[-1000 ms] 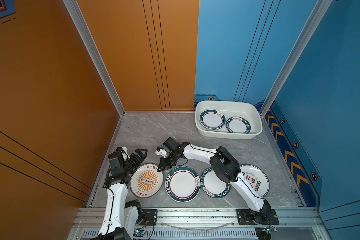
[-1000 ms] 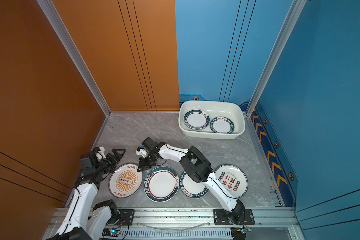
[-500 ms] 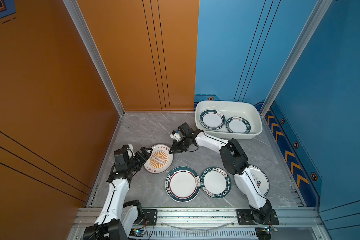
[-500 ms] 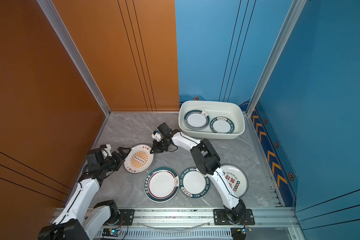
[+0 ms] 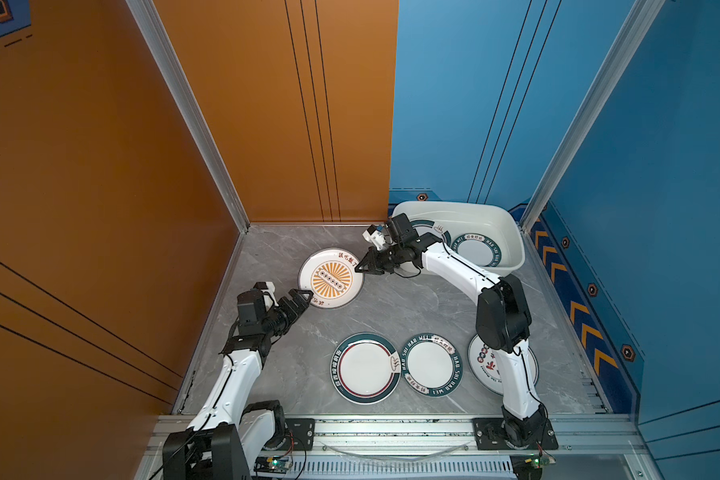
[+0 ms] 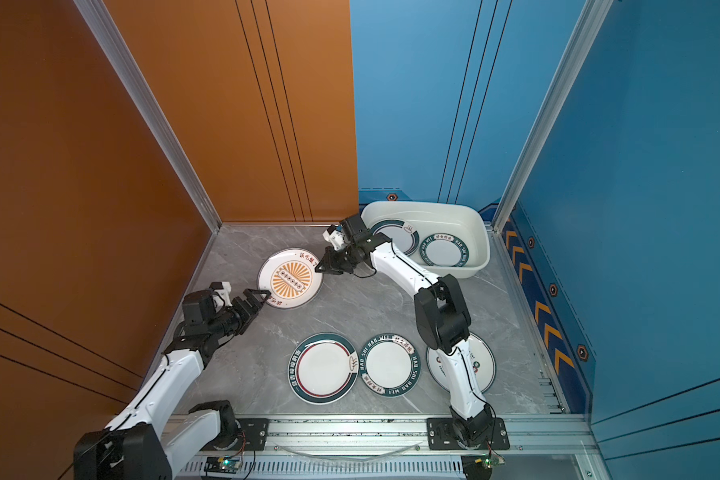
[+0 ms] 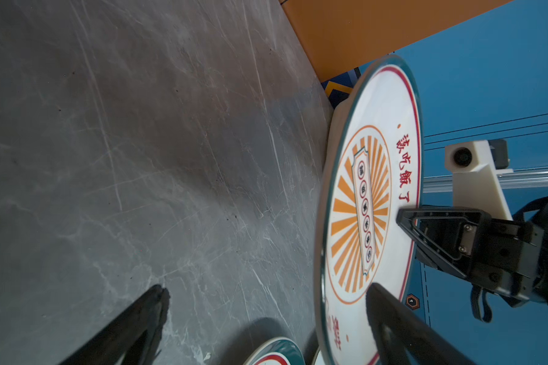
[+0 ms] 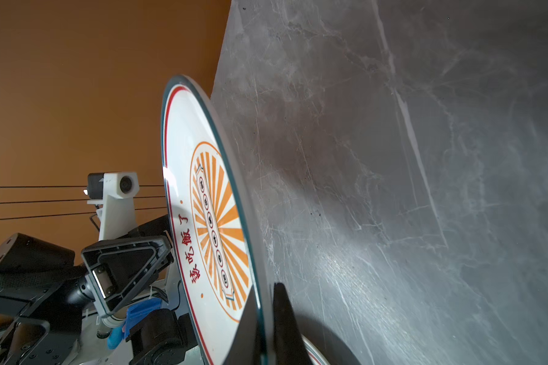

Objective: Place the plates into the plastic bin on the countertop
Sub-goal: 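Drag the plate toward the bin with the right gripper while the left steadies it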

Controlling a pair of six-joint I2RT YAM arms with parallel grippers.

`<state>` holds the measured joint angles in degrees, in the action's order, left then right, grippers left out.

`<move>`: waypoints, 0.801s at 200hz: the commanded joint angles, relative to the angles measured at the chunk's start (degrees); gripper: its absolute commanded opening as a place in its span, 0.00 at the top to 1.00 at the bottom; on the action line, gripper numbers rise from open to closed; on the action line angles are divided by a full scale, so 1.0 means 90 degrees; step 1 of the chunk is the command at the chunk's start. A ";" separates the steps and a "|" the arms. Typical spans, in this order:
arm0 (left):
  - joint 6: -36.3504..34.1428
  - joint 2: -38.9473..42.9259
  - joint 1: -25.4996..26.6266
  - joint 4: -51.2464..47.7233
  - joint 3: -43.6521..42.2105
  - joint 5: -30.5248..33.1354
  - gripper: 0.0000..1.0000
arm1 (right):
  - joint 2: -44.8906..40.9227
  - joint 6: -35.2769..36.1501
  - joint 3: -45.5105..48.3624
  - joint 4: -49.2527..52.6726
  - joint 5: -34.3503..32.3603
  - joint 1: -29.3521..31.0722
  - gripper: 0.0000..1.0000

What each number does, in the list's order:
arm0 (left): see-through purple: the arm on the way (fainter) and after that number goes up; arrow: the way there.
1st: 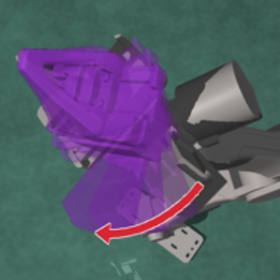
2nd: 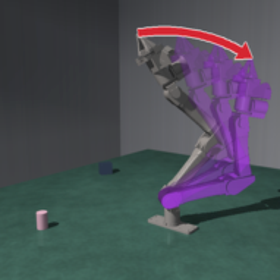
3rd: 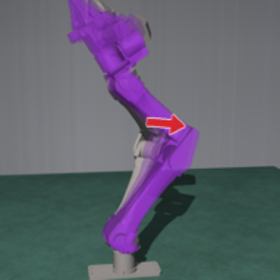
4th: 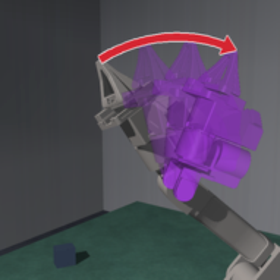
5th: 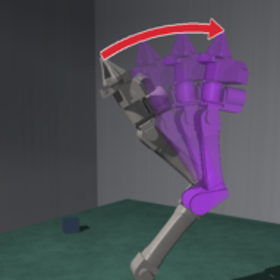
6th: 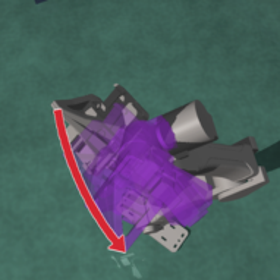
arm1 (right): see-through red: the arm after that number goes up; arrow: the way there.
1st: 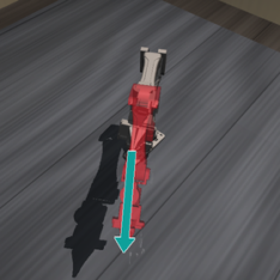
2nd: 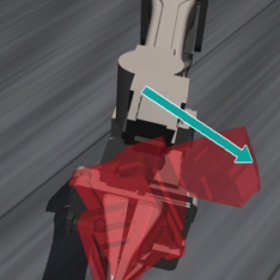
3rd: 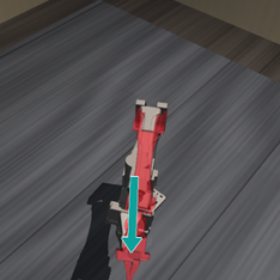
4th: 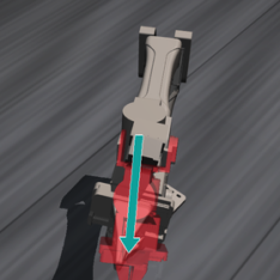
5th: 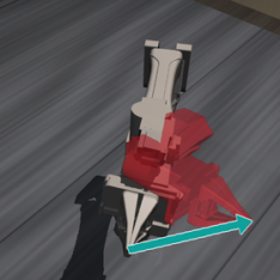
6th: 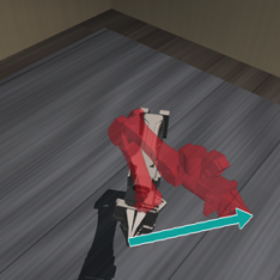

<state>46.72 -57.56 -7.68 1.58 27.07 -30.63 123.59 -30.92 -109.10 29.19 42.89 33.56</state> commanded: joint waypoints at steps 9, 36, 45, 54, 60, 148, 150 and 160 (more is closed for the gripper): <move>0.0355 -0.0161 0.0094 0.0849 0.0052 -0.0299 0.12 | -0.0389 0.0086 0.0363 -0.0013 0.0369 0.0052 1.00; 0.0517 -0.0451 0.0209 0.1329 0.0063 -0.0481 0.32 | -0.0490 -0.0017 0.0789 -0.0322 0.0490 0.0036 1.00; 0.0541 -0.0548 0.0262 0.1467 0.0067 -0.0524 0.37 | -0.0490 -0.0117 0.0978 -0.0523 0.0574 0.0022 1.00; 0.0551 -0.0649 0.0320 0.1584 0.0086 -0.0556 0.41 | -0.0495 -0.0226 0.1122 -0.0713 0.0658 0.0012 1.00; 0.0561 -0.0711 0.0352 0.1645 0.0103 -0.0578 0.44 | -0.0686 -0.0286 0.1188 -0.0817 0.0705 0.0012 1.00; 0.0863 -0.1477 0.0668 0.2672 0.0200 -0.0979 0.80 | -0.0958 -0.0327 0.1642 -0.1091 0.0849 -0.0015 1.00; 0.0871 -0.1476 0.0675 0.2699 0.0204 -0.0988 0.81 | -0.0958 -0.0333 0.1650 -0.1094 0.0856 -0.0015 1.00; 0.0909 -0.1523 0.0705 0.2802 0.0187 -0.1019 0.94 | -0.0968 -0.0334 0.1691 -0.1107 0.0869 -0.0017 1.00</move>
<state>54.87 -70.41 -2.35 22.09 27.16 -37.41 117.91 -33.30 -95.00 21.80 47.29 33.06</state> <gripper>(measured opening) 0.161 0.080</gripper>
